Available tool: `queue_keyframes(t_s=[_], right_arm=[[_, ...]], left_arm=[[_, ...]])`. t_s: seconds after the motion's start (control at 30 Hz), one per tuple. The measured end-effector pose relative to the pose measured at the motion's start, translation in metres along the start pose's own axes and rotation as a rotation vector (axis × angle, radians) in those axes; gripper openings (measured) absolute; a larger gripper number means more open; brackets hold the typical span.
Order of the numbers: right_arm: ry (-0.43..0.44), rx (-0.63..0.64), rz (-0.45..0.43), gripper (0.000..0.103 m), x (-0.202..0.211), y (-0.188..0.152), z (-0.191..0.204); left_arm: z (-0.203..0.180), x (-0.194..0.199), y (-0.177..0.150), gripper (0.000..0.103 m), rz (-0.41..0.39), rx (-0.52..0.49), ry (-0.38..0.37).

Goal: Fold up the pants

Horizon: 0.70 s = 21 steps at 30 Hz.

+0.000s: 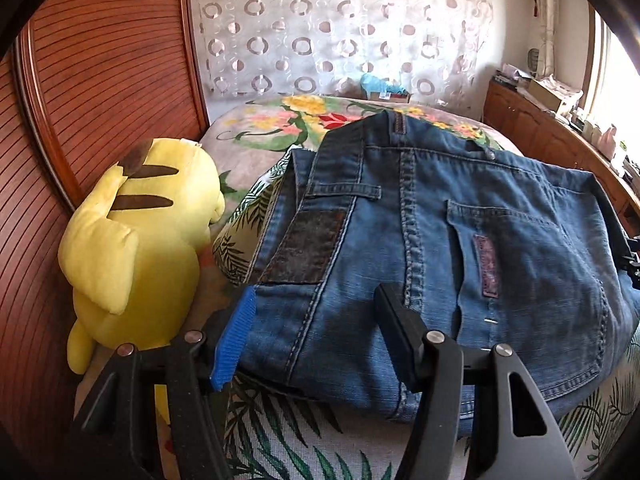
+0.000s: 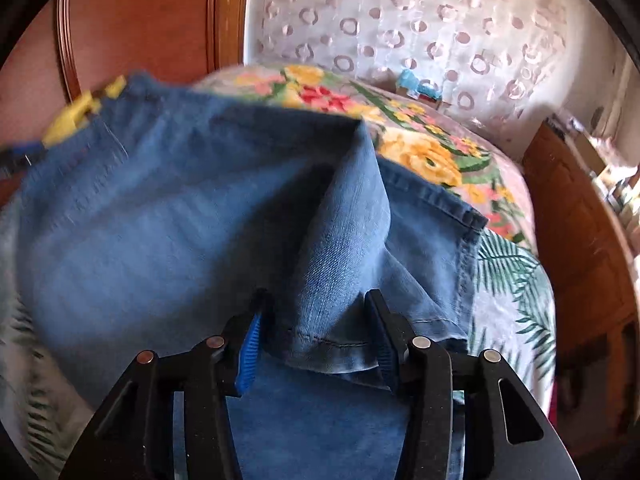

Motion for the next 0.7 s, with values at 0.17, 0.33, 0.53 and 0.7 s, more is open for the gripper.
queue_keyframes(t_s=[0.17, 0.33, 0.53, 0.7], right_arm=[[-0.065, 0.044, -0.002, 0.010, 0.001, 0.012, -0.019], [-0.130, 0.007, -0.062, 0.007, 0.011, 0.046, -0.048], [-0.138, -0.160, -0.033, 0.008, -0.007, 0.058, -0.092], [-0.049, -0.277, 0.010, 0.030, -0.028, 0.050, -0.103]], left_arm=[[0.001, 0.001, 0.000, 0.060, -0.011, 0.009, -0.010], [-0.003, 0.007, 0.002, 0.051, -0.028, 0.001, -0.035], [0.000, 0.000, 0.000, 0.049, -0.004, 0.001, -0.024], [0.001, -0.002, -0.001, 0.040, 0.002, 0.001, -0.023]])
Point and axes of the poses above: each gripper's, at about its wrist camera, not at the fingertips, and x roughly against the way its jaws point, z to its left, y to its top, the point moved 5 cm from there along -x, roughly the way its jaws point, and after that the axes turned 3 degrees about -y, right-handed, at the moved point
